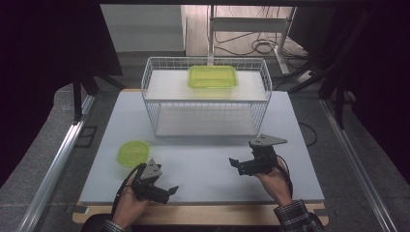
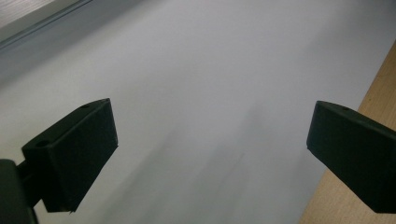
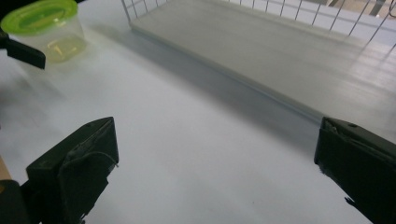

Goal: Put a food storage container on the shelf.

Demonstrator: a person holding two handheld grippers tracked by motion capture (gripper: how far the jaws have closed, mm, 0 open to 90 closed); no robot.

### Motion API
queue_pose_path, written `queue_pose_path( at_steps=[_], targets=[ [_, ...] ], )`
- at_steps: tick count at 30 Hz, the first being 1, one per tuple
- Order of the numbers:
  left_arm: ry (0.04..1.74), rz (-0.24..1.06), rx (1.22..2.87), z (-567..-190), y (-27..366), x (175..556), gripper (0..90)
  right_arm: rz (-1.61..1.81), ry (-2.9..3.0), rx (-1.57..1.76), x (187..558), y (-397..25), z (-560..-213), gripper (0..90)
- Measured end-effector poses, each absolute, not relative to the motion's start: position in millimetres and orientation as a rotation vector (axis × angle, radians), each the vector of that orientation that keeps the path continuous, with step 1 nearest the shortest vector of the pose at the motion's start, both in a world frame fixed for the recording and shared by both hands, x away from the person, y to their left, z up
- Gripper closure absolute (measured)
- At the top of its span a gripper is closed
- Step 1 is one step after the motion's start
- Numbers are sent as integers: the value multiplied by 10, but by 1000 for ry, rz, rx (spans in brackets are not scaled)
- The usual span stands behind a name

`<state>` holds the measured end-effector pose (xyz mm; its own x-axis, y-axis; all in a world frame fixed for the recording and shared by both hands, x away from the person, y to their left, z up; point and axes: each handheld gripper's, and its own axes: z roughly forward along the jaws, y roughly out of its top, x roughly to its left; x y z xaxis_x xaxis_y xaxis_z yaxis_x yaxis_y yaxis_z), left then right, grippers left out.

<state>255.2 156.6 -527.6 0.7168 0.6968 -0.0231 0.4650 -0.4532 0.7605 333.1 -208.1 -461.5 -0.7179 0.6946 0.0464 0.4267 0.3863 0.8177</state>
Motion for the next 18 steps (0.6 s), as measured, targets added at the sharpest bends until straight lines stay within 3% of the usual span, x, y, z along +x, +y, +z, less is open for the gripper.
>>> queue_pose_path(
  at_steps=[18],
  targets=[
    [884, 374, 2136, -5282, 1565, 2554, 4, 1160, 2414, 1026, 3176, -2152, -4963, 0]
  ],
)
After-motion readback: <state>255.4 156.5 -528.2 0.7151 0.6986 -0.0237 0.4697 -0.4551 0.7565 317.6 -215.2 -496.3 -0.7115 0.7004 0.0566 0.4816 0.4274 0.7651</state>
